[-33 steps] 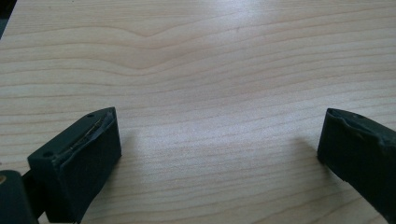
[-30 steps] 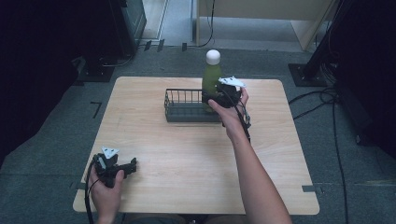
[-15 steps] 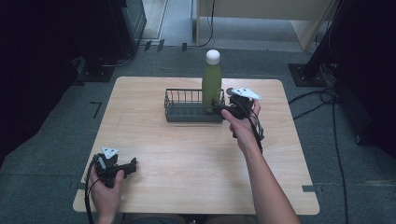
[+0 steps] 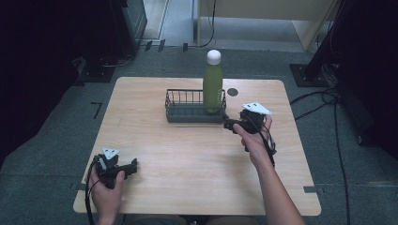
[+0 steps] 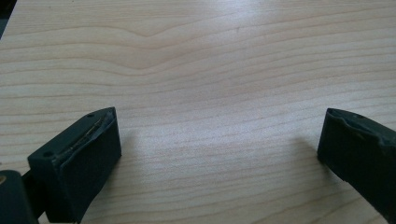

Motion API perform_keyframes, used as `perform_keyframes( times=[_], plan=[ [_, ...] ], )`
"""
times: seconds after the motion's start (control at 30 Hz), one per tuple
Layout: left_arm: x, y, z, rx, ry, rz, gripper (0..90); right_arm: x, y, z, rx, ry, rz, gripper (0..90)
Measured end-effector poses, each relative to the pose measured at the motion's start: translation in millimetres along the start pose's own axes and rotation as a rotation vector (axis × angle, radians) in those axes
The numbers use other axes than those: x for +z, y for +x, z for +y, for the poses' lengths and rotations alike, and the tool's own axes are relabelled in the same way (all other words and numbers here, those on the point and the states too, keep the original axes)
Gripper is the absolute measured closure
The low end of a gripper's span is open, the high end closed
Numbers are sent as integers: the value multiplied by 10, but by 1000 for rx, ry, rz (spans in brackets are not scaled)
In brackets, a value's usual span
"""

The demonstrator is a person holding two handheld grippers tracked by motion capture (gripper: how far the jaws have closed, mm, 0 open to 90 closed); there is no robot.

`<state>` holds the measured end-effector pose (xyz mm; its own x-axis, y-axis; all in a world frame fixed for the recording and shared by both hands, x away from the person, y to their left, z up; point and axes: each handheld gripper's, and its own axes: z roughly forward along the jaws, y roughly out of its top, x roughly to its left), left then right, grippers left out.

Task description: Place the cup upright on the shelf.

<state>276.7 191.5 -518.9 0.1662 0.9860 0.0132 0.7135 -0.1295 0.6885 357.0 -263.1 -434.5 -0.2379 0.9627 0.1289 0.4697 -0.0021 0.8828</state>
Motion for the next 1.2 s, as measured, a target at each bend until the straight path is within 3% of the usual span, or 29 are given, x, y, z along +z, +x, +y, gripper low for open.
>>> perform_keyframes(
  times=[0.77,1.2],
  plan=[
    [1,0,-1,0,-1,0,0,-307,-313,-484,49,16,-50,22],
    [0,1,0,2,0,0,0,-469,-415,-703,29,36,-83,27]
  ],
)
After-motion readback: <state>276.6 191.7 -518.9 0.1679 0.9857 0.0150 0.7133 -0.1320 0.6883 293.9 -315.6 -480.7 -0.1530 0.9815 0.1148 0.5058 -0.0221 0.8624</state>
